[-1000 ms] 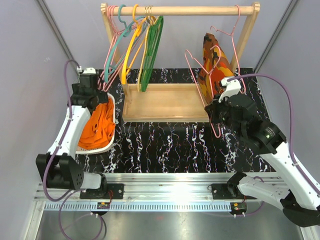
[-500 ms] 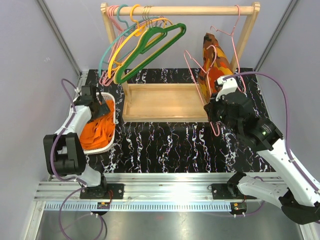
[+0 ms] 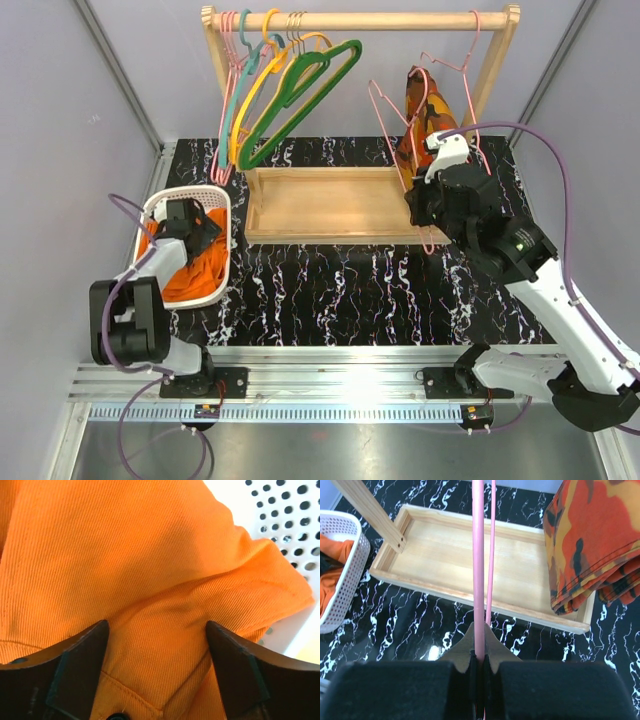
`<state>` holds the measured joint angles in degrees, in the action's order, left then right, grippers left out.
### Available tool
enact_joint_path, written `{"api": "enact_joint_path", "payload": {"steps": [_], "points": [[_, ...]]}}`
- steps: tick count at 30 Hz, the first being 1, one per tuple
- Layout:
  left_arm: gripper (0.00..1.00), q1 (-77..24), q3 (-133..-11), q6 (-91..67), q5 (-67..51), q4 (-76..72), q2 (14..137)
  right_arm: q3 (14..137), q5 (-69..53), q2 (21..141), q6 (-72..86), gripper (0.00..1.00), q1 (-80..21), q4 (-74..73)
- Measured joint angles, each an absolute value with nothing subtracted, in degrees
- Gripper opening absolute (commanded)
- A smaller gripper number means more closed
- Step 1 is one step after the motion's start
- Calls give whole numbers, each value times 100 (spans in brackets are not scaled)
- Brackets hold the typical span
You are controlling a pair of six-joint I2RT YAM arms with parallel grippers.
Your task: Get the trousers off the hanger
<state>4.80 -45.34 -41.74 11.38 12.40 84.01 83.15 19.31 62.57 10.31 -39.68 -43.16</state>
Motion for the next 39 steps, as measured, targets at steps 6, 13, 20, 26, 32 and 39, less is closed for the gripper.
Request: {"api": "enact_joint_path", "payload": {"steps": [6, 13, 20, 26, 32, 39], "points": [[99, 464, -4598, -4292, 1144, 2119, 7273, 8755, 2115, 6521, 963, 0, -3935, -4324], [99, 480, -5610, -4191, 1496, 3046, 5754, 9303, 2202, 6882, 851, 0, -3815, -4506], [99, 506, -6230, -3188, 1728, 3854, 4674, 10718, 1914, 7922, 725, 0, -2980, -4794], [99, 513, -6436, -2467, 2174, 4462, 3929, 11577, 1610, 8729, 701, 0, -2718, -4989], [99, 403, -6923, -2047, 2117, 4788, 3815, 11778, 1435, 9249, 731, 0, -2585, -5109], [99, -141, -7006, -1680, 2027, 5170, 3791, 11292, 1352, 9150, 895, 41, -2580, -4954]]}}
